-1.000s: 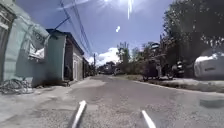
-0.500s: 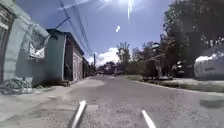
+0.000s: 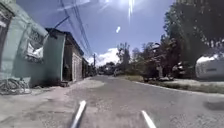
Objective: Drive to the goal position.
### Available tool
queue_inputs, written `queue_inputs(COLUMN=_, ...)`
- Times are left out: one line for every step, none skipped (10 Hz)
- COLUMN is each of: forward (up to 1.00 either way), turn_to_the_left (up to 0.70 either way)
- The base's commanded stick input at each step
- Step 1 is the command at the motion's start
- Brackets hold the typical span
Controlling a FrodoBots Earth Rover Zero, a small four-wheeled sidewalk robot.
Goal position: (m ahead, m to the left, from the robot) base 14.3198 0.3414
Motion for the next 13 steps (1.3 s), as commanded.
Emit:
queue_inputs(forward=0.7, turn_to_the_left=0.08)
queue_inputs(forward=0.7, turn_to_the_left=0.08)
queue_inputs(forward=0.7, turn_to_the_left=0.1)
queue_inputs(forward=0.7, turn_to_the_left=0.07)
queue_inputs(forward=0.7, turn_to_the_left=0.02)
queue_inputs(forward=0.7, turn_to_the_left=0.0)
queue_inputs(forward=0.7, turn_to_the_left=0.0)
queue_inputs(forward=0.7, turn_to_the_left=0.0)
queue_inputs(forward=0.7, turn_to_the_left=0.0)
queue_inputs(forward=0.7, turn_to_the_left=0.0)
queue_inputs(forward=0.85, turn_to_the_left=0.0)
queue_inputs(forward=0.85, turn_to_the_left=0.0)
queue_inputs(forward=0.85, turn_to_the_left=0.0)
